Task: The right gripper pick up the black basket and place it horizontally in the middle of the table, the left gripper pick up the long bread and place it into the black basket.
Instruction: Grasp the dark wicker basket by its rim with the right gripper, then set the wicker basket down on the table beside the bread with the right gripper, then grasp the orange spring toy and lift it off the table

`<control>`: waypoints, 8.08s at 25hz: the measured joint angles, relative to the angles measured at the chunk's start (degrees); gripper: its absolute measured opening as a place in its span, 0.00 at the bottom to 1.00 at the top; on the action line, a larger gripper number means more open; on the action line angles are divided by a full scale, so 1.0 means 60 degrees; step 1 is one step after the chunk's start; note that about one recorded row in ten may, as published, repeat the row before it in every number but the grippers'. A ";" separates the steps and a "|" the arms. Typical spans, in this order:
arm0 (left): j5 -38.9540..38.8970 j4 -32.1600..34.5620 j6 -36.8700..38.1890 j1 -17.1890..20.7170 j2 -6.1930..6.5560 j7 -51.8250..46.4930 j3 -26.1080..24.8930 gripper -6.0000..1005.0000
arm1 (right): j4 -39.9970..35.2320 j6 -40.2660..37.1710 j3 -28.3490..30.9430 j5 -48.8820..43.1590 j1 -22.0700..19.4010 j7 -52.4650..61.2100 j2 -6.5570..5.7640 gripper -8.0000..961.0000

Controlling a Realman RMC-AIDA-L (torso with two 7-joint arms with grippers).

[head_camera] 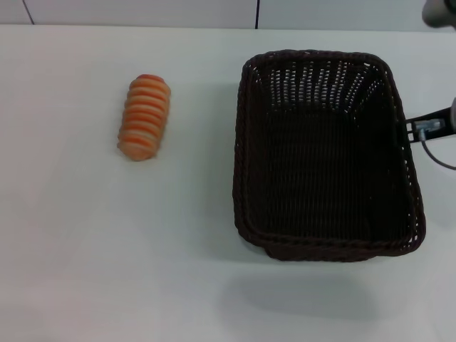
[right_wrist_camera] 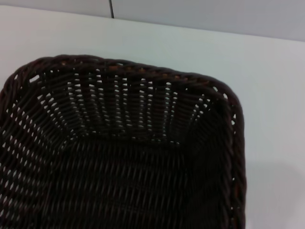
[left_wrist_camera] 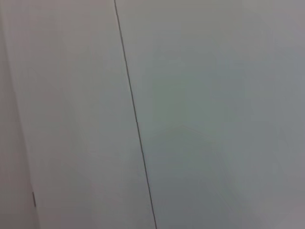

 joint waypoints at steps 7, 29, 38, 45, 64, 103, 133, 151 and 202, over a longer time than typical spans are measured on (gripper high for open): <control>0.0062 0.0000 0.0004 -0.0058 -0.0002 0.0002 -0.0073 0.84 | -0.0194 -0.0562 -0.0240 0.0009 -0.0139 0.0058 0.0010 0.77; 0.0087 0.0023 0.0091 -0.0012 0.0007 0.0001 -0.0165 0.84 | -0.0714 -0.1027 -0.1186 -0.0002 -0.0134 -0.0514 -0.0067 0.30; 0.0086 0.0134 0.0091 0.0118 -0.0014 0.0001 -0.0163 0.84 | -0.0299 -0.1321 -0.0433 0.0015 -0.0401 -0.2431 -0.0049 0.23; 0.0086 0.0263 0.0115 0.0289 -0.0038 0.0001 -0.0088 0.84 | 0.0304 -0.1343 0.0435 0.0109 -0.0442 -0.4359 -0.0015 0.23; 0.0069 0.0955 0.0140 0.0919 -0.0040 -0.0021 0.0562 0.84 | -0.2659 0.0440 0.4116 0.3722 0.1642 -1.0128 -0.0157 0.16; 0.0088 0.1335 0.0202 0.0489 -0.0051 -0.0060 0.1955 0.84 | -0.6394 0.0481 0.4336 0.1976 0.5766 -1.6095 -0.1137 0.15; 0.0133 0.0913 0.0802 -0.0282 0.0022 -0.0013 0.1265 0.84 | -0.6766 -0.0567 0.2920 0.3757 0.5540 -1.4216 -0.0387 0.18; 0.0218 0.0946 0.0789 -0.0287 -0.0025 -0.0039 0.1317 0.84 | -0.5682 -0.0509 0.1728 0.3274 0.5333 -1.2790 -0.0348 0.29; 0.0568 0.3295 0.8655 -0.2969 -0.0046 -0.2311 -0.2166 0.82 | -0.3810 -0.3451 0.6373 1.8885 -0.5486 -2.3017 0.0074 0.53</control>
